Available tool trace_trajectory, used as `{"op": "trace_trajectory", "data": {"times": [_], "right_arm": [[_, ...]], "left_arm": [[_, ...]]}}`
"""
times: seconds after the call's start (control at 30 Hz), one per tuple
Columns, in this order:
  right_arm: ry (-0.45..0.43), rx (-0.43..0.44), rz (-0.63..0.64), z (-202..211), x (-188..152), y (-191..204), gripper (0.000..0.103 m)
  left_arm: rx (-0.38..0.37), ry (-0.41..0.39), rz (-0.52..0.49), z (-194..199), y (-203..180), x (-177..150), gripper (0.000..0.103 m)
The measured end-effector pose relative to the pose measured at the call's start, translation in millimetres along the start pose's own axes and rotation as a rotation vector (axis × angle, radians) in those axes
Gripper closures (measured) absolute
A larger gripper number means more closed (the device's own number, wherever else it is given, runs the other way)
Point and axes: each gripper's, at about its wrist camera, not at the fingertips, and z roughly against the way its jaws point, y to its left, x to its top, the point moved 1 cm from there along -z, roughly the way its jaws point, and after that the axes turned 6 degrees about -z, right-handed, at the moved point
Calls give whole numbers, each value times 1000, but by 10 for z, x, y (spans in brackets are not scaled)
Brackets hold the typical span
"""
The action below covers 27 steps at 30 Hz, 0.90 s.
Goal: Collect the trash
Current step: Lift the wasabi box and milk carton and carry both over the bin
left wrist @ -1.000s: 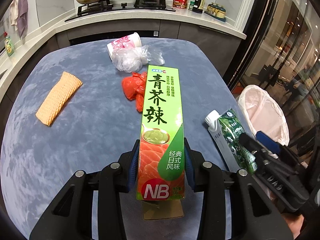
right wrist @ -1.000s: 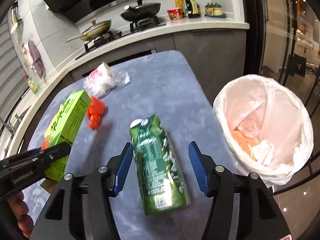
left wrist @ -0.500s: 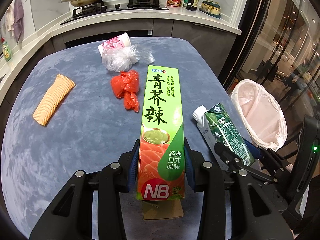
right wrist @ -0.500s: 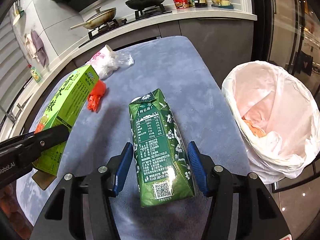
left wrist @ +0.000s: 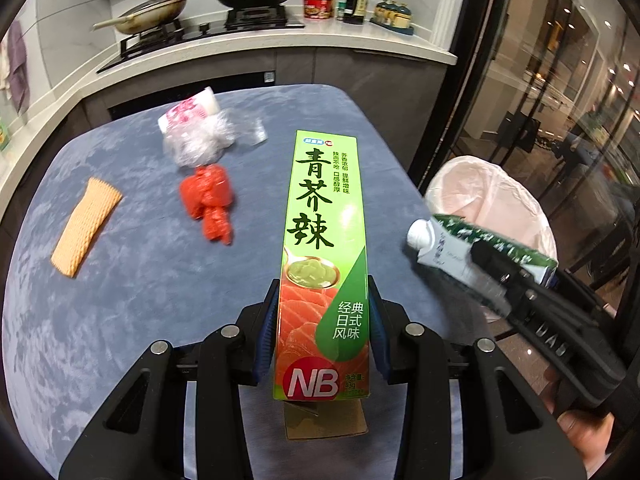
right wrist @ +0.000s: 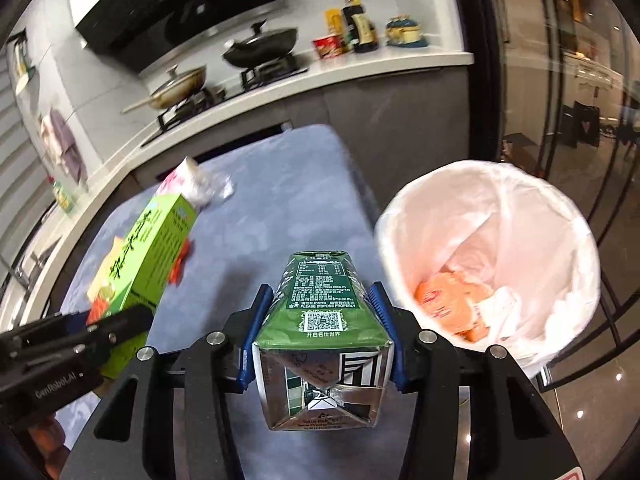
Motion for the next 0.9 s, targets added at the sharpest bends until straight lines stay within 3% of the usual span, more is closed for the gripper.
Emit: {"op": "trace_trajectory", "data": {"times": [0.53, 0.9], "right_arm": [[-149, -137, -167, 464, 409, -1044, 55], [-170, -186, -215, 499, 494, -1474, 55]], "left_arm": [[-91, -17, -150, -224, -924, 326, 65], [-139, 8, -213, -444, -1420, 423, 65]]}}
